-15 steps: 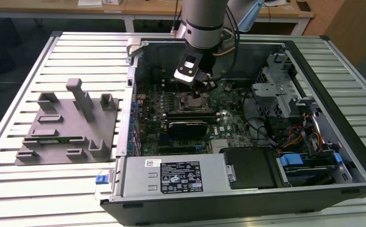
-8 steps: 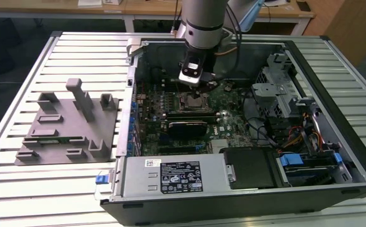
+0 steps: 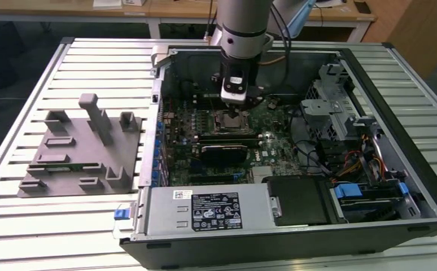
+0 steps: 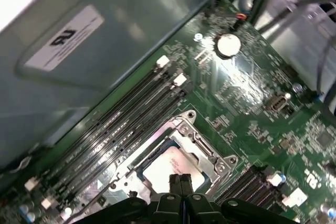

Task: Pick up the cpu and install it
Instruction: 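Close the cpu cover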

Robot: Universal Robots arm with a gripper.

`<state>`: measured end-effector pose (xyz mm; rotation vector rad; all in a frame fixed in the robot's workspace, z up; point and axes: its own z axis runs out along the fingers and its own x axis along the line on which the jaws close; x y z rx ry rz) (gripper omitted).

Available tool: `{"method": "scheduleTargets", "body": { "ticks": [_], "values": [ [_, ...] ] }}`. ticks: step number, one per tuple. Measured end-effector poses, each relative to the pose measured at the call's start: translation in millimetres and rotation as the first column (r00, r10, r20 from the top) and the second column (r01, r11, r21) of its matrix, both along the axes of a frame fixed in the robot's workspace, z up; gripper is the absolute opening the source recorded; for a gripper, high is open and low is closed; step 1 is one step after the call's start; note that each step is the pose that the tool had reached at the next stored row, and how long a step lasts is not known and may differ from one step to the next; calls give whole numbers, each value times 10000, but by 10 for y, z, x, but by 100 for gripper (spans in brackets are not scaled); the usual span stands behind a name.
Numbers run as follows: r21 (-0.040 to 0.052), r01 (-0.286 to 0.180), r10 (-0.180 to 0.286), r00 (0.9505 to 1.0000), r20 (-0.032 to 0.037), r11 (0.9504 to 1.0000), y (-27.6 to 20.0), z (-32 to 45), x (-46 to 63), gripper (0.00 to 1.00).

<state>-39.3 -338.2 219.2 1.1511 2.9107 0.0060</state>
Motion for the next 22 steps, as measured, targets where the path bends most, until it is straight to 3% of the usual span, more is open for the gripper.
{"method": "scheduleTargets", "body": {
  "ticks": [5, 11, 17, 22],
  "values": [
    [0, -914, 914, 9958, 0, 9958, 0, -8, 0, 11],
    [1, -1983, 1983, 9801, 0, 9801, 0, -17, 0, 11],
    [3, -3041, 3041, 9526, 0, 9526, 0, -27, 0, 11],
    [11, -3900, 3900, 9208, 3, 9208, 0, -34, 0, 11]
  ]
}}
